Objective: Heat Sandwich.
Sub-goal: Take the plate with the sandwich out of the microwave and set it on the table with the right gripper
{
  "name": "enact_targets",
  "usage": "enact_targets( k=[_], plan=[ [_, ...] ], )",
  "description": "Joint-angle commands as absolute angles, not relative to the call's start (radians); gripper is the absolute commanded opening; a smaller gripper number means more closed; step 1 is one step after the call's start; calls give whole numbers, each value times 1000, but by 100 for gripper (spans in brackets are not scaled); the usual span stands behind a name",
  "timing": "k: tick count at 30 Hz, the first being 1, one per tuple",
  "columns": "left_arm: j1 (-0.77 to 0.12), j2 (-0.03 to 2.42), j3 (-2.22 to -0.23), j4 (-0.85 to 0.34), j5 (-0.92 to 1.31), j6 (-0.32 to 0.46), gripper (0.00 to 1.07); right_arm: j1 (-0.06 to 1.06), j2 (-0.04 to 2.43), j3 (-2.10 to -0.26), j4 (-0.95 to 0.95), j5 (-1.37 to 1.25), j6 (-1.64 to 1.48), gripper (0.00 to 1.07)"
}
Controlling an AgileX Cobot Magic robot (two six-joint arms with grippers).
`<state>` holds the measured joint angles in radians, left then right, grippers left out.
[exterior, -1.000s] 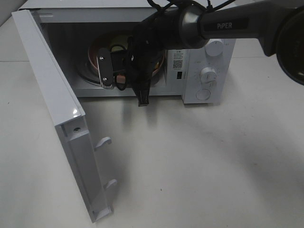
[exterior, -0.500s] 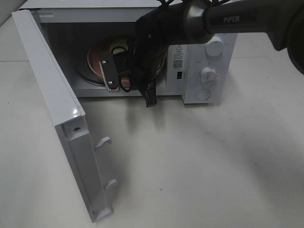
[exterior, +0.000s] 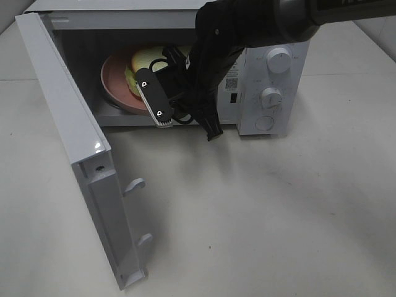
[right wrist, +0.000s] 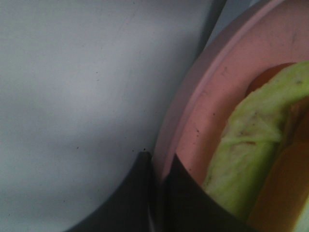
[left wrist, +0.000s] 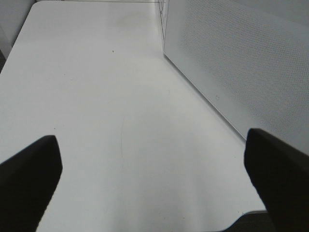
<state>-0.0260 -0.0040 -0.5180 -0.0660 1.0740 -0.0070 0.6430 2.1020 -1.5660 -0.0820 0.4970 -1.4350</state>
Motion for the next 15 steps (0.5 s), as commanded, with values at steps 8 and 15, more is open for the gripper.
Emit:
enact_targets(
  k=[8,15],
  plan=[
    [-23,-20,-517,-68,1071,-10,98,642,1961,-1423,-54,444,-1519,0],
    [-23,-20,-517,-68,1071,-10,98,645,1850,-1275,-14,391,-1588,0]
  ],
)
